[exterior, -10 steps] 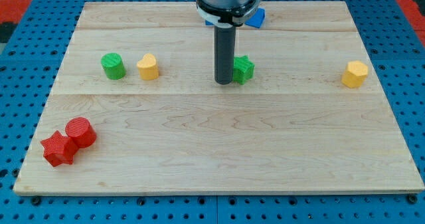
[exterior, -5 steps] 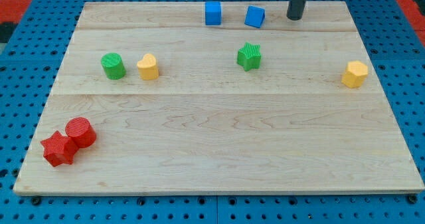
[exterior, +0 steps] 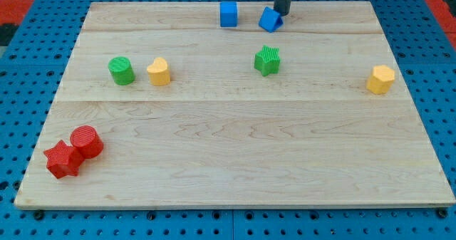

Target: Place the blue blocks in between the red blocks and green star

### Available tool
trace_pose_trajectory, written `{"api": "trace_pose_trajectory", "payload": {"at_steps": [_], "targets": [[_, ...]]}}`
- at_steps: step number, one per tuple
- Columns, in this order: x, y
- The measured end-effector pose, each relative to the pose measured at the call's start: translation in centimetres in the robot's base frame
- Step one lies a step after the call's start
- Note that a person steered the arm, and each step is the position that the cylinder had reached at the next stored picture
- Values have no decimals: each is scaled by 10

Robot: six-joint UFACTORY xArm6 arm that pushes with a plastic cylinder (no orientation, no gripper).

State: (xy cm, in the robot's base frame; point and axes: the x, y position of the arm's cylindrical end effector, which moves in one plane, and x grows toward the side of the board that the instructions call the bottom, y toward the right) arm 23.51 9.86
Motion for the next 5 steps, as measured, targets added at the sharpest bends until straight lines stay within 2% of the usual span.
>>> {"api": "trace_pose_trajectory", "payload": {"at_steps": [1, 2, 3, 5], "targets": [[10, -18], [-13, -26], [-7, -60], [68, -106]]}}
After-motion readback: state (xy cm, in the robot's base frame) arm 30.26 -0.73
